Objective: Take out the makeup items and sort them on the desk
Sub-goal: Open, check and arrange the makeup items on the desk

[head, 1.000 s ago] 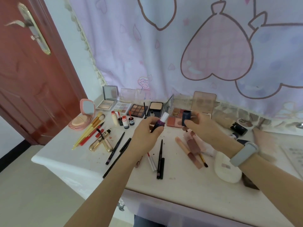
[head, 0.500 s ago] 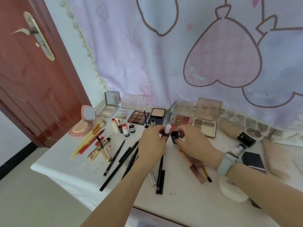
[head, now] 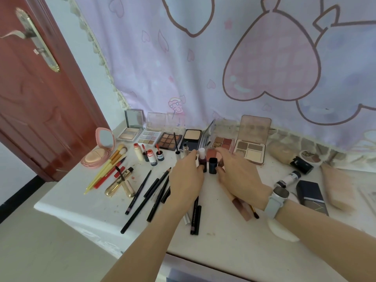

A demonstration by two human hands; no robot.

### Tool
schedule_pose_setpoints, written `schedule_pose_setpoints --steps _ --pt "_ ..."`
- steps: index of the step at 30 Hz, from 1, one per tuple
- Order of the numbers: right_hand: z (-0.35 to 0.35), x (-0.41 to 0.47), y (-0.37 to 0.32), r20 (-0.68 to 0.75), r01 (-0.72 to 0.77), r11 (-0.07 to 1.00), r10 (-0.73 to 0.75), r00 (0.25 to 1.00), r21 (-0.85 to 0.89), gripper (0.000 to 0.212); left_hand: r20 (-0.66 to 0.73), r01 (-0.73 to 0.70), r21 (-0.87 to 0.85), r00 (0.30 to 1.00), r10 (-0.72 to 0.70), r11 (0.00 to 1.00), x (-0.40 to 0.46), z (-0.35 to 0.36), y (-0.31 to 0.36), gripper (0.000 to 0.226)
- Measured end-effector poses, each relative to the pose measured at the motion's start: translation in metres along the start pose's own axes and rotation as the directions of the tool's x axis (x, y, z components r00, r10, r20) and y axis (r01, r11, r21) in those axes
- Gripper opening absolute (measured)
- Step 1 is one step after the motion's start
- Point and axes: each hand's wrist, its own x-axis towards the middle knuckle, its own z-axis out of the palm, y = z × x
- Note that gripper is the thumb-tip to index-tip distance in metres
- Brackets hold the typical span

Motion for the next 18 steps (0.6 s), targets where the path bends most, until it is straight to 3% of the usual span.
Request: schedule_pose_setpoints --steps 4,8,11,13,16,18 --pt "-0.014 -0.014 0.003 -0.038 0.051 0.999 -0.051 0.998 -0.003 0.027 -0.037 -0.020 -0.096 0.999 0.017 0.995 -0.016 -0.010 -0.009 0.040" --pt "-0.018 -0.031 0.002 0.056 0.326 0.890 -0.326 0.944 -0.319 0.025 -0.067 -0.063 -0.181 0.996 0.052 0.981 -0.038 -0.019 -0.018 0.034" --pt "-0.011 -0.035 -0.005 0.199 0.390 0.819 -0.336 0.921 -0.421 0.028 -0.111 -0.067 -0.232 0.993 0.042 0.970 -0.053 -0.024 -0.023 0.028" --pt "-0.008 -0.035 -0.010 0.245 0.394 0.811 -0.314 0.917 -0.433 0.028 -0.119 -0.074 -0.265 0.992 0.044 0.961 -0.062 -0.028 -0.026 0.025" --pt "-0.010 -0.036 -0.018 0.206 0.366 0.838 -0.306 0.929 -0.404 0.028 -0.107 -0.067 -0.343 0.994 0.032 0.937 -0.072 -0.034 -0.032 0.022" --pt "-0.022 -0.035 -0.023 0.109 0.265 0.953 -0.251 0.962 -0.146 0.027 -0.083 -0.038 -0.410 0.997 0.004 0.911 -0.079 -0.038 -0.035 0.021"
